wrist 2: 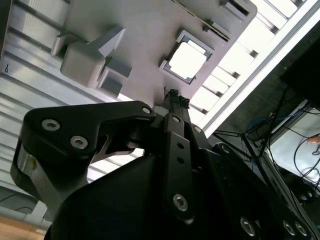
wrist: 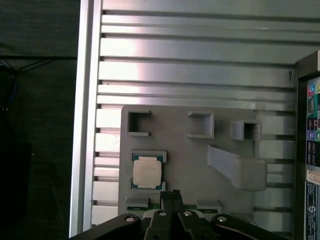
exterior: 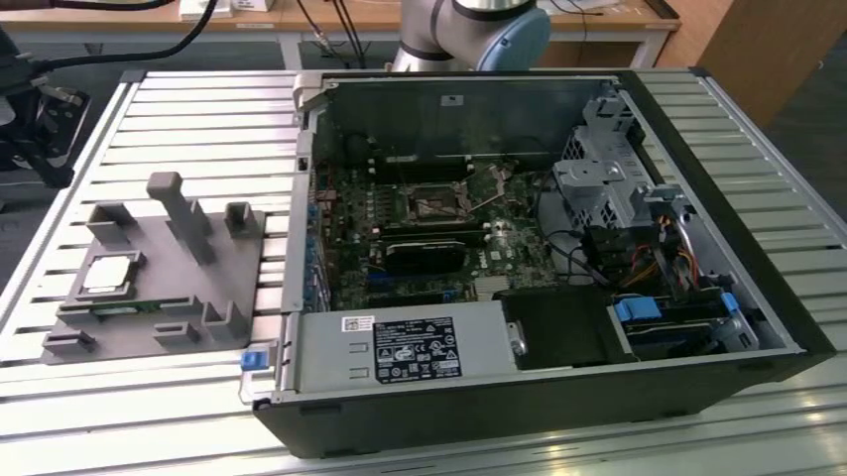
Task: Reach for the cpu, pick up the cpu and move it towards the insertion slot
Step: 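Pick up the cpu and move it towards the insertion slot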
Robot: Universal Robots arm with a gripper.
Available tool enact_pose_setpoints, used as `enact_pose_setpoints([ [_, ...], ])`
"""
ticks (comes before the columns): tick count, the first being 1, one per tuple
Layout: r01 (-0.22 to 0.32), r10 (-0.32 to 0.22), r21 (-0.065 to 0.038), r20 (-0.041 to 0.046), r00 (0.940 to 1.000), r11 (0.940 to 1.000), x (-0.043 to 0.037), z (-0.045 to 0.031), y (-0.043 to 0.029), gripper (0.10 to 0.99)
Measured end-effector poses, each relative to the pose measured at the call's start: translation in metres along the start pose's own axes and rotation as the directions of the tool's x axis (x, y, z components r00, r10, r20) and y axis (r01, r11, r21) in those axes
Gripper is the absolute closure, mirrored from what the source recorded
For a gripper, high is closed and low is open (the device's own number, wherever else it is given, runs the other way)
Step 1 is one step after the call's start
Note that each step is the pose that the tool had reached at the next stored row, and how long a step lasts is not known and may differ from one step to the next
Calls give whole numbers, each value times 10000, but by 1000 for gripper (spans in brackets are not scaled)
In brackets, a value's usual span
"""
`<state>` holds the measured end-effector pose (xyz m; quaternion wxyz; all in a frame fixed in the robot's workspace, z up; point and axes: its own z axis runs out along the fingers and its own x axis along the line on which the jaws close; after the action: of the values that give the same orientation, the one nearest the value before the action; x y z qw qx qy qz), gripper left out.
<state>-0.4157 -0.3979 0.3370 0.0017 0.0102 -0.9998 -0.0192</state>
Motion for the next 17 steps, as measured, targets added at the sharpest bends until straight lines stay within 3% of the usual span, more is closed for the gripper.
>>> enact_pose_setpoints([
  [3,1,-1,-1,-25,10000,10000,-1,35,-7,973],
  [5,-1,1,-4,-47,10000,10000,0,65,-12,855],
  [6,-1,1,-4,-54,10000,10000,0,80,-15,855],
  [8,0,0,-4,-55,10000,10000,-1,103,-24,733],
  [9,0,0,-6,-54,10000,10000,0,114,-29,733],
  [11,-2,2,-6,-54,10000,10000,1,132,-32,620],
  [12,-2,2,-5,-55,10000,10000,0,137,-33,620],
  [17,-1,1,-6,-48,10000,10000,13,206,-45,384],
])
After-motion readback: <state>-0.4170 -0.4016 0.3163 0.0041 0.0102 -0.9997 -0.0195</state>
